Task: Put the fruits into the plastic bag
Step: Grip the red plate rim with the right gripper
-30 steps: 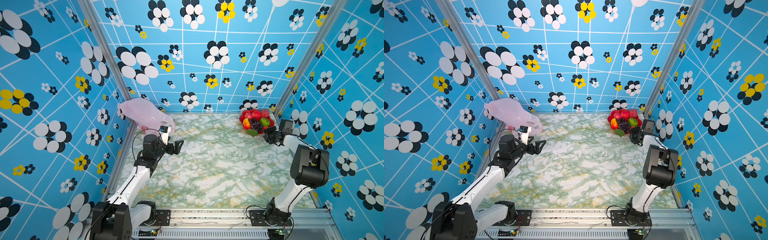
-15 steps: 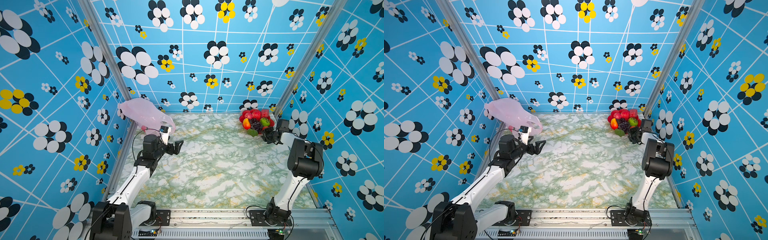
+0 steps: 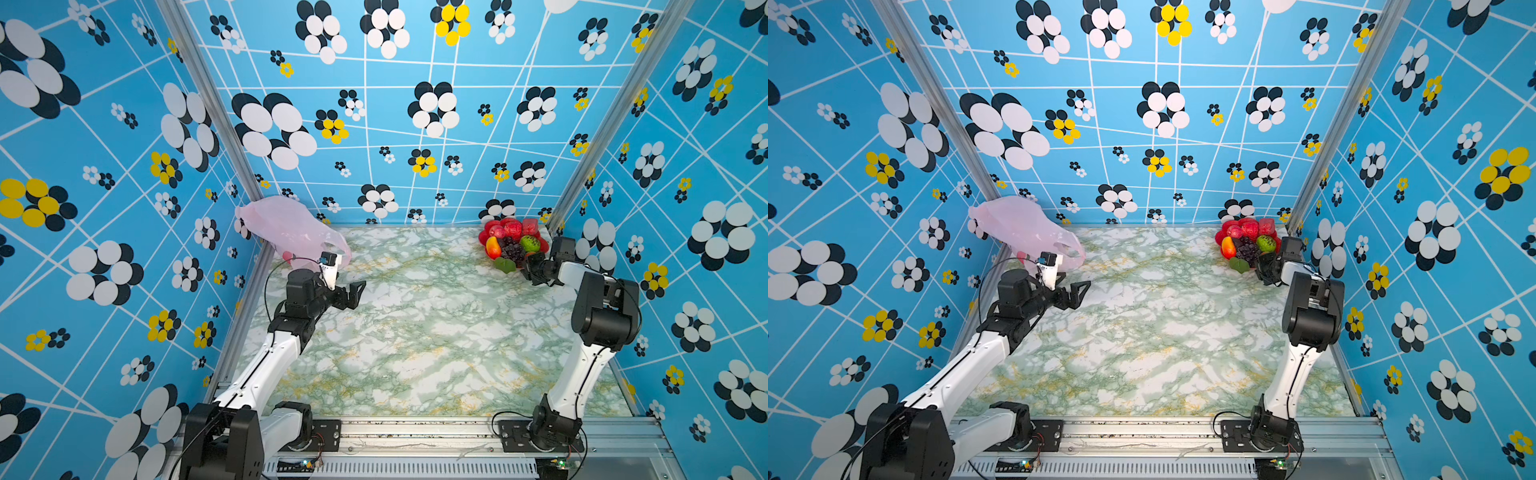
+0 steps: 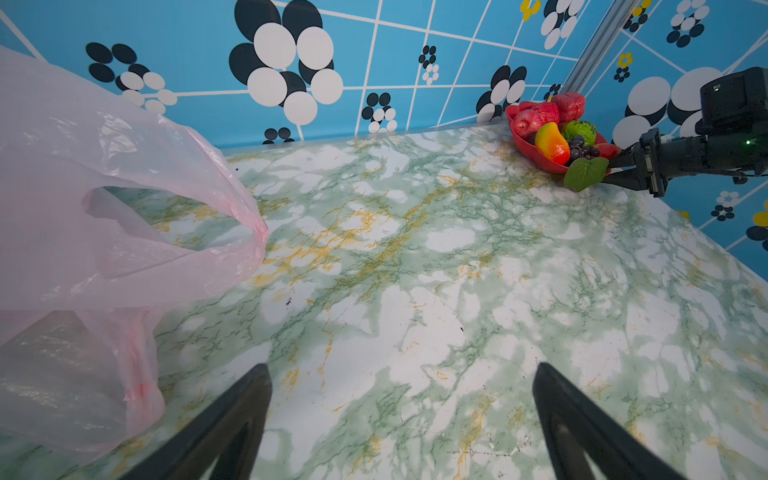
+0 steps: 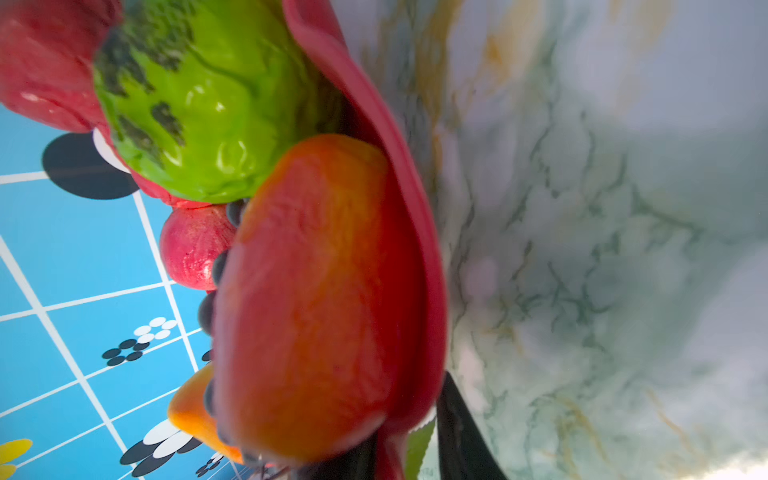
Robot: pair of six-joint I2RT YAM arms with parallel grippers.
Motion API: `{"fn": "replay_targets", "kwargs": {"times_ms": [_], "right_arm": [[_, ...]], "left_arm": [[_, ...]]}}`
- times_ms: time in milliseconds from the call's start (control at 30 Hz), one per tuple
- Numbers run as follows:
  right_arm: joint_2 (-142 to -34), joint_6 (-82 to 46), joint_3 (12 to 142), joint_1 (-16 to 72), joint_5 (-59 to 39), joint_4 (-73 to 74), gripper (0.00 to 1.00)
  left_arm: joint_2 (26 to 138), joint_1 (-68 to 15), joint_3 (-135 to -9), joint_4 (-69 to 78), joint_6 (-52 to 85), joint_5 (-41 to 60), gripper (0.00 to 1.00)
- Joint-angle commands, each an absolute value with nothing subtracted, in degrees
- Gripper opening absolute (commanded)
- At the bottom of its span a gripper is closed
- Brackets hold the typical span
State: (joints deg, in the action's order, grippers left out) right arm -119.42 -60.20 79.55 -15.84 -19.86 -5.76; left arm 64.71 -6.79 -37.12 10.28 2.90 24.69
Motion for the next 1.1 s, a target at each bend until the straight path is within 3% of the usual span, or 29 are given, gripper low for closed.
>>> {"fn": "replay_targets", "kwargs": {"times_ms": [0, 633, 1067], "right_arm": [[-121.2, -59.6, 81.5, -15.4, -19.9, -7.1, 0.26], [-124.3, -60.2, 85.5, -14.2, -20.0, -6.7, 0.03], [-122.0, -58.3, 81.1, -13.4, -22.2, -5.9, 0.00]], "left_arm": [[65.0, -7.1, -37.1, 9.3, 1.6, 24.3, 0.99], [66.4, -7.1, -37.9, 9.0, 1.8, 24.4, 0.99], [66.5, -7.2, -38.1, 9.1, 2.4, 24.7, 0.99]]}}
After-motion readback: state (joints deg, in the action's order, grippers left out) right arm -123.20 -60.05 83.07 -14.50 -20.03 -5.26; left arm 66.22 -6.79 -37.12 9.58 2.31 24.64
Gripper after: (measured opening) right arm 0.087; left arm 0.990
